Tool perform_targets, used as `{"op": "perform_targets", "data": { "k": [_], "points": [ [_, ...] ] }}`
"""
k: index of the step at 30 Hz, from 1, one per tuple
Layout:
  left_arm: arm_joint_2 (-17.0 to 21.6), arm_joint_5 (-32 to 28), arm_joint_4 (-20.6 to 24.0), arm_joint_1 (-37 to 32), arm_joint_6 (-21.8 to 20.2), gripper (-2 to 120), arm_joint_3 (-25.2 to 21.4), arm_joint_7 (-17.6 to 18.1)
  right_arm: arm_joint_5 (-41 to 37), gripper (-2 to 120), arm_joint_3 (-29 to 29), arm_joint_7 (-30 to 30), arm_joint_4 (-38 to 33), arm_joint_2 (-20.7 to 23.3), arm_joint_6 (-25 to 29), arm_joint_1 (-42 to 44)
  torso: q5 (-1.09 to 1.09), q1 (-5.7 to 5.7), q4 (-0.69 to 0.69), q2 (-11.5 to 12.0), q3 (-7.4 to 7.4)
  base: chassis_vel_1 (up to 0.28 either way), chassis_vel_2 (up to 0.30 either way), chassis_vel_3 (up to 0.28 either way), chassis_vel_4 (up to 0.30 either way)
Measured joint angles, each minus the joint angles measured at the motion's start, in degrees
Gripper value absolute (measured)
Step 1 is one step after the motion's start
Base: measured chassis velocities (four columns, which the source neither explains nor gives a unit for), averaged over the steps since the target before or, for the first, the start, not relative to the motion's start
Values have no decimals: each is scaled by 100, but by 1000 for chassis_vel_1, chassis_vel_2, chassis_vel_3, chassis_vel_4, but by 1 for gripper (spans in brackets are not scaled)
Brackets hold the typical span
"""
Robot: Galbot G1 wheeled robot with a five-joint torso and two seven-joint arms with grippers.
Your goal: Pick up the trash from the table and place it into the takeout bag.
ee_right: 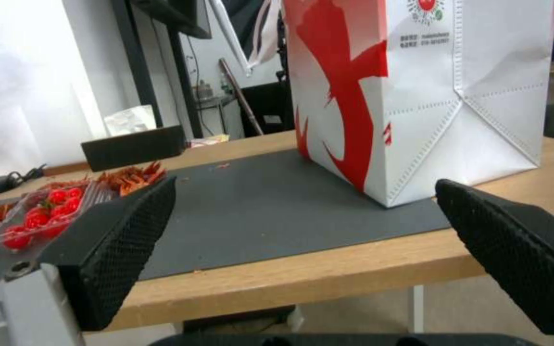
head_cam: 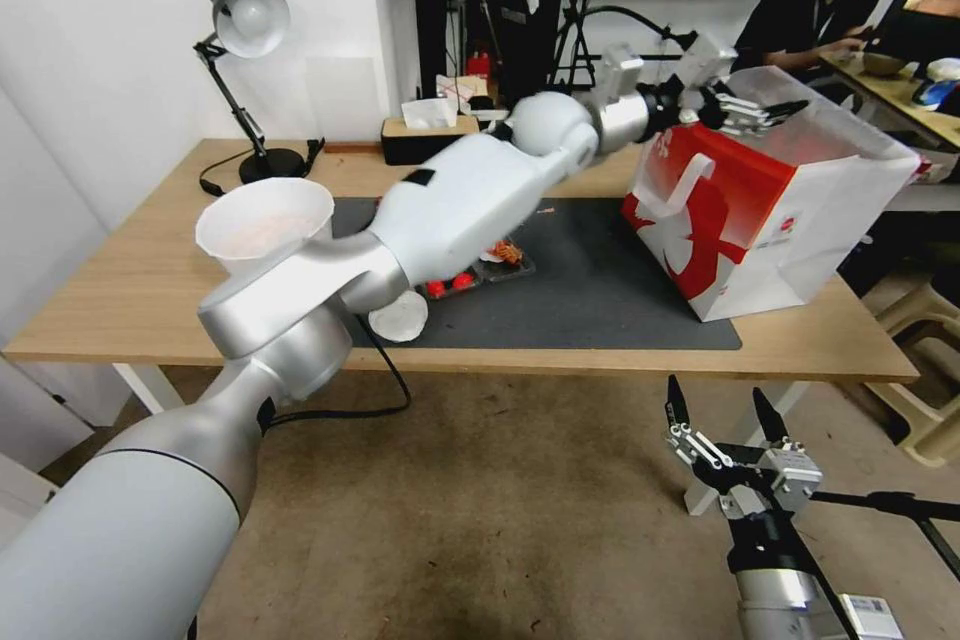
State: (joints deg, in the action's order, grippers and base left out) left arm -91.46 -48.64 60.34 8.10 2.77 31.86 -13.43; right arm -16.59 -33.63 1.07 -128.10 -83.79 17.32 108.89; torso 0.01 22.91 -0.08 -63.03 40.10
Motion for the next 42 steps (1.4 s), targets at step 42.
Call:
{"op": "perform_targets", "data": {
  "k": [42],
  "points": [
    [3348,2101,5503,-5651,-1695,100,-2933,4747,68,100,144,20,201,351,-98,-60,2,-1,7,-1,-1,0,0,0,0]
  ]
}}
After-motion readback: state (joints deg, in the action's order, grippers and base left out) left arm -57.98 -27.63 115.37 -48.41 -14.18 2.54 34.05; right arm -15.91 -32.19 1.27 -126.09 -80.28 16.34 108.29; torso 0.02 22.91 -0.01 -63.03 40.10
